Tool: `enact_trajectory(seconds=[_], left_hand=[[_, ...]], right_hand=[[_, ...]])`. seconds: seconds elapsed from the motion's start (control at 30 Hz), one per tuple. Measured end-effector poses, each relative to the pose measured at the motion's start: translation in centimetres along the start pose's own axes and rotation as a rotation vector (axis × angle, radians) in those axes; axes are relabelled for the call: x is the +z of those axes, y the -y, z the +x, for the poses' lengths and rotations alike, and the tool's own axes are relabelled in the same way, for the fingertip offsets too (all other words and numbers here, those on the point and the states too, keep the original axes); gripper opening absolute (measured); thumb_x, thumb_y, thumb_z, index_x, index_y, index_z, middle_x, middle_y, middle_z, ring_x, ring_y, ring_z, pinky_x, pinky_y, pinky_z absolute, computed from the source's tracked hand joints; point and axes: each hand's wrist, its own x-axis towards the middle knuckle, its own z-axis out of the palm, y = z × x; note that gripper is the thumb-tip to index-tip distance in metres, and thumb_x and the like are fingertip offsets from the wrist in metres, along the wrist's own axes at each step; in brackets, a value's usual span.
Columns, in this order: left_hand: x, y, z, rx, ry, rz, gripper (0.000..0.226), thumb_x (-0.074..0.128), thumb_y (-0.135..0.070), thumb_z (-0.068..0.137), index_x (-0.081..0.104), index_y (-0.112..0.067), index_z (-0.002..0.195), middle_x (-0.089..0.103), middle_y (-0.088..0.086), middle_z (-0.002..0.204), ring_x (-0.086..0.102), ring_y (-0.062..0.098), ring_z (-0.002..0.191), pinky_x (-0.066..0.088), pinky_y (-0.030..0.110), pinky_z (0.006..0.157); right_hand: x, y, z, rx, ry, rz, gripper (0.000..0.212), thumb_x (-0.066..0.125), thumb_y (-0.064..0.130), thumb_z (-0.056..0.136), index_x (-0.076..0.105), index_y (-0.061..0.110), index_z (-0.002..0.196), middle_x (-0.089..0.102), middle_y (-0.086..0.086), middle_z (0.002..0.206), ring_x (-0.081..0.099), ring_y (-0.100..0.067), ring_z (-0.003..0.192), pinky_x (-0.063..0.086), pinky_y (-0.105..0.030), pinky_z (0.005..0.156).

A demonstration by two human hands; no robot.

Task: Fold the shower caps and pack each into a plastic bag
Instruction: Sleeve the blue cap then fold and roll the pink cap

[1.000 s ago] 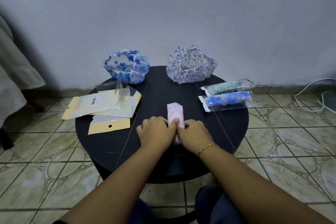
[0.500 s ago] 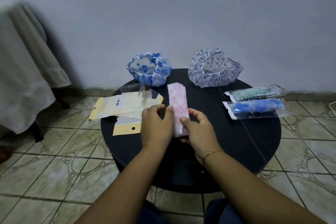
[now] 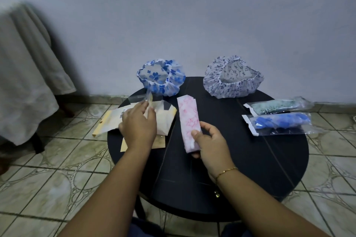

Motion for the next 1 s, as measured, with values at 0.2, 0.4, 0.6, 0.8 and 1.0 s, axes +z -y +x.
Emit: enact_trajectory(seconds=[0.2, 0.4, 0.6, 0.8, 1.0], left_hand=[[-0.3, 0.4, -0.2, 0.399, -0.302, -0.091, 0.028, 0.063, -0.008, 0.085, 0.070, -0.016, 0.111, 0.066, -0.004, 0.117, 0.063, 0.013, 0.097, 0.045, 0.024, 0.077], [-0.4, -1.0, -0.7, 0.819, -0.472, -0.173, 0.038, 0.060, 0.006, 0.085, 0.063, -0.017, 0.114, 0.071, 0.004, 0.105, 0.067, 0.022, 0.081, 0.055, 0.038, 0.067], [1.5, -3.8, -4.5, 0.988, -0.301, -0.162, 0.052, 0.059, 0.005, 0.083, 0.049, -0.019, 0.128, 0.072, 0.003, 0.090, 0.062, 0.022, 0.062, 0.049, 0.035, 0.059], [3.8, -3.5, -7.5, 1.069, 0.108, -0.090, 0.024, 0.052, -0.011, 0.082, 0.075, -0.020, 0.085, 0.068, -0.002, 0.089, 0.065, 0.017, 0.065, 0.052, 0.025, 0.052], [4.6, -2.2, -8.5, 0.730, 0.546, 0.060, 0.018, 0.060, -0.016, 0.086, 0.073, -0.021, 0.098, 0.046, -0.004, 0.134, 0.057, 0.012, 0.113, 0.052, 0.028, 0.080]], right_hand=[[-1.8, 0.3, 0.6, 0.020, -0.030, -0.028, 0.024, 0.057, 0.014, 0.091, 0.053, 0.023, 0.113, 0.066, -0.001, 0.083, 0.060, -0.011, 0.067, 0.044, -0.017, 0.042], [-4.4, 1.0, 0.6, 0.007, -0.099, -0.041, 0.023, 0.058, 0.013, 0.091, 0.053, 0.022, 0.111, 0.064, -0.002, 0.083, 0.060, -0.014, 0.066, 0.045, -0.020, 0.041], [-7.1, 2.4, 0.0, 0.046, -0.155, -0.017, 0.019, 0.056, 0.015, 0.092, 0.053, 0.025, 0.107, 0.063, -0.003, 0.099, 0.063, -0.020, 0.078, 0.050, -0.028, 0.047], [-10.3, 3.0, -1.7, 0.147, -0.206, -0.063, 0.025, 0.055, 0.013, 0.092, 0.048, 0.026, 0.112, 0.055, -0.014, 0.121, 0.064, -0.041, 0.082, 0.046, -0.025, 0.037], [-12.4, 4.2, -3.5, 0.180, -0.186, -0.050, 0.023, 0.053, 0.013, 0.094, 0.054, 0.019, 0.116, 0.059, -0.014, 0.114, 0.064, -0.030, 0.060, 0.048, -0.026, 0.037]])
